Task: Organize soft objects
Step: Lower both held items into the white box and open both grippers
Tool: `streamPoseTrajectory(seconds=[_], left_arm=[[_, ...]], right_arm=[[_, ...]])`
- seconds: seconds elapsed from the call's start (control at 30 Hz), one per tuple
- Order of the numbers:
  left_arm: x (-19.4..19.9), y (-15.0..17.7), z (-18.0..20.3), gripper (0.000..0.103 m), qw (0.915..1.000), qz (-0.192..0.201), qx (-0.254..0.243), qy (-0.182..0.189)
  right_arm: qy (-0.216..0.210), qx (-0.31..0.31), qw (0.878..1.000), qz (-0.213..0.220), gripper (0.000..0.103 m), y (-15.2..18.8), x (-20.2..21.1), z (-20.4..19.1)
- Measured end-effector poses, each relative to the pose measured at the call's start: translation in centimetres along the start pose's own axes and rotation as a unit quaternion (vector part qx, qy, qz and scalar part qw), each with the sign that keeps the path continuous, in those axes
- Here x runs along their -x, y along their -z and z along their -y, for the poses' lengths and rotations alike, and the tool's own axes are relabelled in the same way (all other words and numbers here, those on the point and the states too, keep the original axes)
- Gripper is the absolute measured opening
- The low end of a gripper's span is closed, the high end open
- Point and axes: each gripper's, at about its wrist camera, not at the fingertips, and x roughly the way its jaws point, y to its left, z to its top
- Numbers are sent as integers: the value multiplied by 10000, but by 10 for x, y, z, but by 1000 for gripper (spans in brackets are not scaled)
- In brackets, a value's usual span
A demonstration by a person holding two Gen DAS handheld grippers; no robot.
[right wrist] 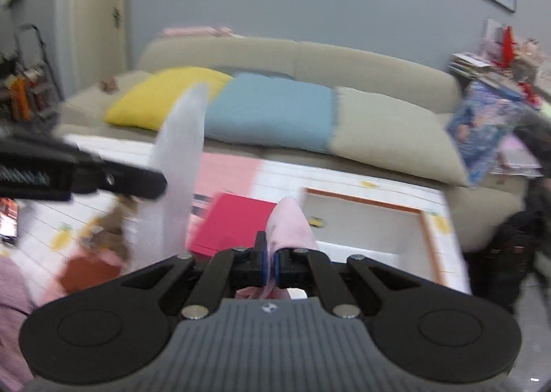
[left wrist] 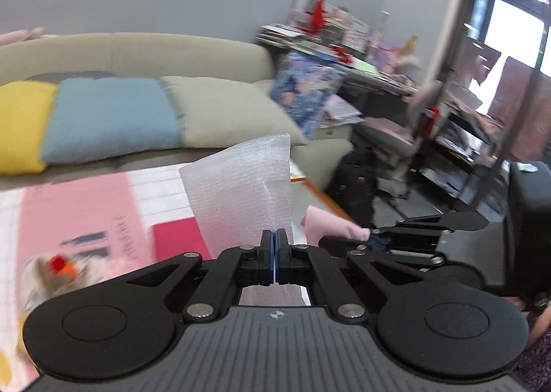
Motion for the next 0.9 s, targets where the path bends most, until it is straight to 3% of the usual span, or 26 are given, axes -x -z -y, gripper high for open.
streamPoseTrajectory(seconds=[0.1,0.4,0.67,0.9], left_arm=[[-29,-11,15,0,9994,-158,-36,318],[-114,-9,38,0,9945,-885,-261,501],[-168,12,30,0,9820,-1816,-81,515],[-184,27,29,0,9737,-2244,-242,324]], right_arm=[[434,-7,9983,-379,1,3,-13,20],[931,-61,9851,-1443,1,34,-57,68],[606,-293,9696,-2351,4,64,-92,90],[204,-608,9528,-2966,6,75,-114,98]])
